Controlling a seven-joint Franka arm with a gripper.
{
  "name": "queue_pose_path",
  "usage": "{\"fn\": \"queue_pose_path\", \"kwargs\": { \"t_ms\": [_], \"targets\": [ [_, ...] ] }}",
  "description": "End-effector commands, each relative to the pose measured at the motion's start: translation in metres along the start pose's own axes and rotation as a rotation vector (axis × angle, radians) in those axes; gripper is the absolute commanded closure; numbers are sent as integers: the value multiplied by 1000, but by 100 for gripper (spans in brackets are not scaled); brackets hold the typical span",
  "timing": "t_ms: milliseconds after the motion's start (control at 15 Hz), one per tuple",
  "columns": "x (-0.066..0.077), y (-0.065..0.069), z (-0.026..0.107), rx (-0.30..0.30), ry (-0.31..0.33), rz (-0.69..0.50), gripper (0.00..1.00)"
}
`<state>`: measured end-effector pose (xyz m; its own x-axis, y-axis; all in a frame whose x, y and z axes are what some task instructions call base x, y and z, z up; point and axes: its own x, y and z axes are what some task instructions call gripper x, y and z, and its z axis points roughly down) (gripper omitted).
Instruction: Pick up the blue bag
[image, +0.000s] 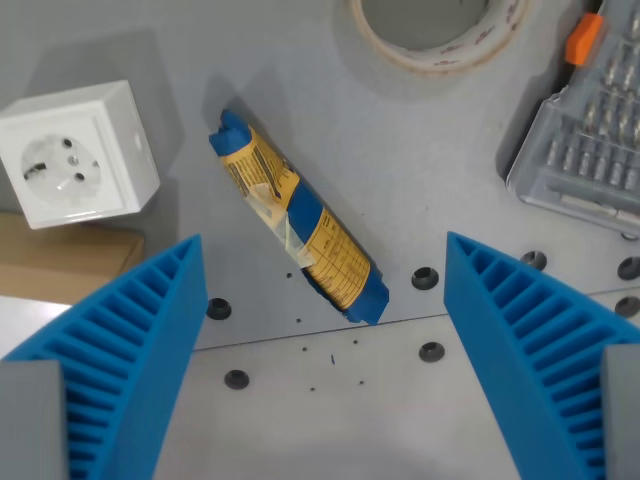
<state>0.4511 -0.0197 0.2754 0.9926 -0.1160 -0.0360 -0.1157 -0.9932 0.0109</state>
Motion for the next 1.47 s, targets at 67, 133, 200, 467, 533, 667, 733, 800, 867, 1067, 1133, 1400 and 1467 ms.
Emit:
{"fn": "queue_pose_path", "kwargs": {
  "t_ms": [67,133,200,467,533,667,733,800,867,1067,1133,1400,1467],
  "targets": [
    [-9,-3,8,-23,103,-190,0],
    [-10,-4,11,-27,102,-205,0],
    [-11,-4,14,-29,104,-223,0],
    [-14,-6,32,-41,111,-298,0],
    [-14,-7,37,-42,110,-318,0],
    [-15,-9,47,-51,99,-356,0],
    [-16,-10,51,-53,94,-373,0],
    [-17,-11,54,-54,92,-391,0],
    [-18,-12,57,-56,90,-407,0],
    [-23,-13,66,-58,96,-452,0],
    [-25,-13,69,-56,102,-467,0],
    [-32,-14,86,-60,114,-517,0],
    [-33,-15,90,-63,113,-532,0]
  ]
}}
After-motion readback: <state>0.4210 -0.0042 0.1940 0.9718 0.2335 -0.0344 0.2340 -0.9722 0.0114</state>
